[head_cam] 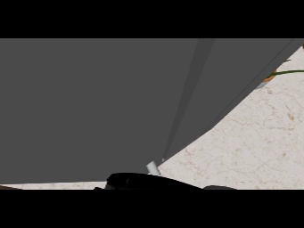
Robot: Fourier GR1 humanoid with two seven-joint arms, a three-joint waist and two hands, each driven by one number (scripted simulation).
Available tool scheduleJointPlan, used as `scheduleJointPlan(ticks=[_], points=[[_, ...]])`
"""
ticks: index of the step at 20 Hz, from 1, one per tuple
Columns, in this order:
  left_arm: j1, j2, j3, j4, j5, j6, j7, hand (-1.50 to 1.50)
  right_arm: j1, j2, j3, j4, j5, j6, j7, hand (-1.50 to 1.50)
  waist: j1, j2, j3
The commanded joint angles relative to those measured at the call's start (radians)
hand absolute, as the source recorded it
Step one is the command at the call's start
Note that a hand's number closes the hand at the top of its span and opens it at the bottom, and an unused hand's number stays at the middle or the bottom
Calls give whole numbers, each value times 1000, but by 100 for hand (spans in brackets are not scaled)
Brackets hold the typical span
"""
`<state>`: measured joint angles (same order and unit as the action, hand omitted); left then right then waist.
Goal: Pick up the bottled water, place it into the cabinet and close the cabinet
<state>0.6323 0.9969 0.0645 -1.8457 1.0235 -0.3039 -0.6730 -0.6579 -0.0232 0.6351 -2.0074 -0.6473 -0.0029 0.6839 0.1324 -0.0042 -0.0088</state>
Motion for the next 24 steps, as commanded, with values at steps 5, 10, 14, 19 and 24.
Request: scheduleJointPlan(ticks=[5,10,14,19,24], points=[[120,-32,110,59,18,-123,-49,-150,-349,23,-73,349,-239,9,-34,150,-52,6,7],[191,-66,194,74,17,-194,-53,-150,-296,23,-103,447,-297,13,-88,150,-83,6,9],[225,-122,224,64,4,-203,-26,-150,-240,-1,-163,503,-313,104,-43,150,-104,5,9],[225,-150,265,52,5,-239,14,-150,-222,-24,-252,663,-289,227,-119,150,-104,9,9],[233,-173,325,27,22,-256,77,-150,-251,-34,-331,762,-257,273,-156,150,-108,7,10]])
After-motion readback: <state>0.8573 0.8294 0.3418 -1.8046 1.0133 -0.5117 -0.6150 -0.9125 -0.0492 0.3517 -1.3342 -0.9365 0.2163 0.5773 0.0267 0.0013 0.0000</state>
